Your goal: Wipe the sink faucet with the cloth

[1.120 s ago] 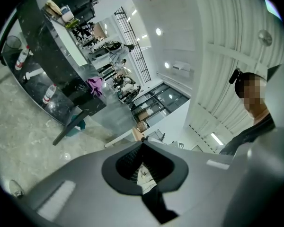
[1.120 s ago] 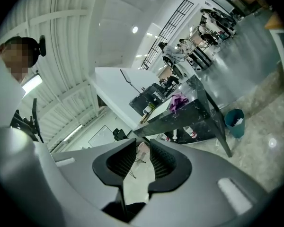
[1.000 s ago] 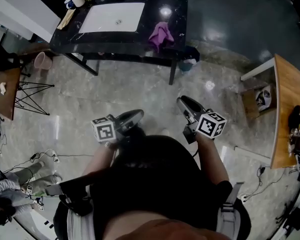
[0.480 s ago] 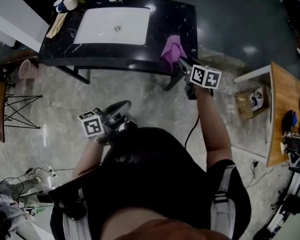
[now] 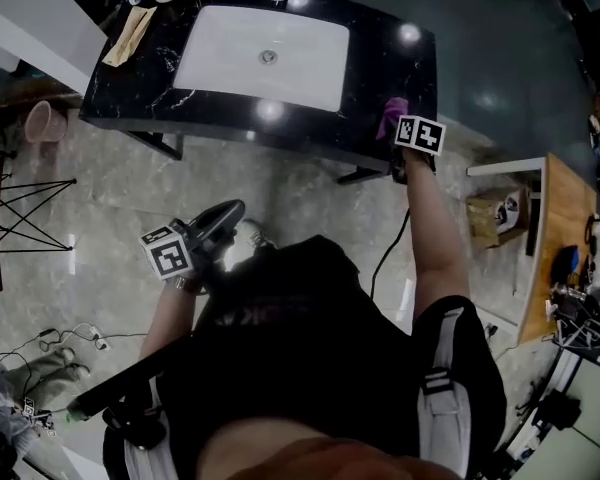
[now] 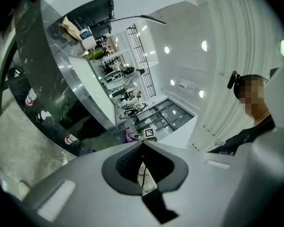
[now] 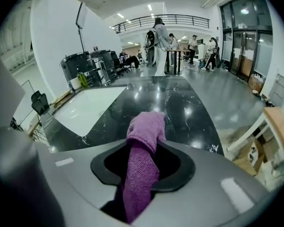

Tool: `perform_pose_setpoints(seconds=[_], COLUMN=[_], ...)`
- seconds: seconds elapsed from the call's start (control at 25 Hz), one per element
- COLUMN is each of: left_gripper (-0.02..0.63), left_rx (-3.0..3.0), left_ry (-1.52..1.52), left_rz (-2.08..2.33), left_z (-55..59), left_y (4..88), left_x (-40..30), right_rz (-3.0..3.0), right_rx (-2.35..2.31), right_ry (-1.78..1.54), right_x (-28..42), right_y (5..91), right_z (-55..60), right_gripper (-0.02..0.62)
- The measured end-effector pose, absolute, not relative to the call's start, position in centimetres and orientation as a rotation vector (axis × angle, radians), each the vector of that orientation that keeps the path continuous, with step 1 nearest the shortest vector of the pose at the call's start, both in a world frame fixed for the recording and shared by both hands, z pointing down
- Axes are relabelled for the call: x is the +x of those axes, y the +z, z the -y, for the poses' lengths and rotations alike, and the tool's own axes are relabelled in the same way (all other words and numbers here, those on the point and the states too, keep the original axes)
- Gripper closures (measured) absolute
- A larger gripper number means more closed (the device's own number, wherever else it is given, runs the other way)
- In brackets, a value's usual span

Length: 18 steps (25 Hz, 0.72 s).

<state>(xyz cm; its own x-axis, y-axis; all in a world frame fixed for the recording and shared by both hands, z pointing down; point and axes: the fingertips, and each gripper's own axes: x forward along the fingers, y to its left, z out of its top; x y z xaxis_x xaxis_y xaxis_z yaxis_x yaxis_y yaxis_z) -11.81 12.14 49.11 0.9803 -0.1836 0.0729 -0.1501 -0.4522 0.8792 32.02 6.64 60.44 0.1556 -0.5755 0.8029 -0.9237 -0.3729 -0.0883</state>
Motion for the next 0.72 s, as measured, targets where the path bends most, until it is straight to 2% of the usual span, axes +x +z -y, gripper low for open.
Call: perform_pose_setpoints(seconds=[0.08, 0.52, 0.72], left_gripper=[0.606, 0.606, 0.606], left_rx=[2.035, 2.042, 2.054], left_ry=[-0.058, -0.165, -0.264], left_rz=[0.238, 0.392, 0.58], left_z=[-11.3, -5.2, -1.4], left_y=[49.3, 48.8, 47.9], left_x=[-12.4, -12.4, -13.4], right_rz=[1.45, 2.293, 2.263], right_rx=[1.983, 1.546, 1.307], right_ry=[1.034, 0.399, 0.154], right_x=[31.2, 16.6, 14.6], right_y=[59.3, 38.5, 36.0], right_z=[-6.3, 14.2, 24.8], right_gripper=[0.476, 0.479, 0.479])
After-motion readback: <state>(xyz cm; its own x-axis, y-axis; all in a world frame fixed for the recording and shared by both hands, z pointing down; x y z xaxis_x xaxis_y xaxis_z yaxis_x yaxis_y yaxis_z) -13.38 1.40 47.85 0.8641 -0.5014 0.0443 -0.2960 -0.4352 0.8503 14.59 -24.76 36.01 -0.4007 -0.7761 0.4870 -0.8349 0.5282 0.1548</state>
